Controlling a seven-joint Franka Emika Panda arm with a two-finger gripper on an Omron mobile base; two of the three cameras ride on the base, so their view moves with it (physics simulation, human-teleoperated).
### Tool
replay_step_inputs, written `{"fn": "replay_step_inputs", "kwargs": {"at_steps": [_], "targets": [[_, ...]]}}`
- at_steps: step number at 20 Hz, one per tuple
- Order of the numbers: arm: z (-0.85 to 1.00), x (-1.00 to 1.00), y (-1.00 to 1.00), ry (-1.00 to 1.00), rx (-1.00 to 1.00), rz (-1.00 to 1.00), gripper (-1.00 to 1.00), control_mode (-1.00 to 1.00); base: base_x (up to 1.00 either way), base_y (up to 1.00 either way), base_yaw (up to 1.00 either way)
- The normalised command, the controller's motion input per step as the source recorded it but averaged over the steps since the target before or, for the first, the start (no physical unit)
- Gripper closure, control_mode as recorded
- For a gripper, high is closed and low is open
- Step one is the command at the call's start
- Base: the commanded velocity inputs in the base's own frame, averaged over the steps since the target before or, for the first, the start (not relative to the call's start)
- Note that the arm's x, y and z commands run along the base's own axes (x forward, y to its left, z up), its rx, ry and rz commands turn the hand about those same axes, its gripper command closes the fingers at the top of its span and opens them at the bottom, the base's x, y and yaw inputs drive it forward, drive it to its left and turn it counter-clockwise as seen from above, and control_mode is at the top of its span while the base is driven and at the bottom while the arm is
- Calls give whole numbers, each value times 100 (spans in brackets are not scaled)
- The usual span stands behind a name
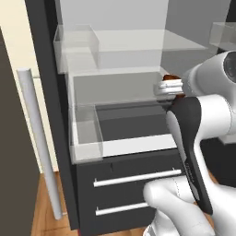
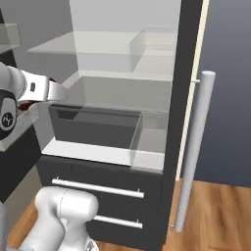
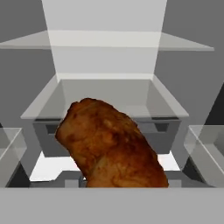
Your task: Open the fridge, remove the mango, lemon wedge, and chicken drumstick, and place them on any counter.
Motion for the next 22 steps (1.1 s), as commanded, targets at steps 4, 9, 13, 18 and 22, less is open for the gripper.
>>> {"fn": "replay_step_inputs", "kwargs": {"at_steps": [4,9,13,18,22], "targets": [[0,0,0,0,0,0,100,100,-100,0,-17],[0,0,0,0,0,0,100,100,-100,0,-44],[0,0,0,0,0,0,100,100,-100,0,-60],[0,0,0,0,0,0,100,100,-97,0,-70],[0,0,0,0,0,0,100,100,-56,0,-86]]}}
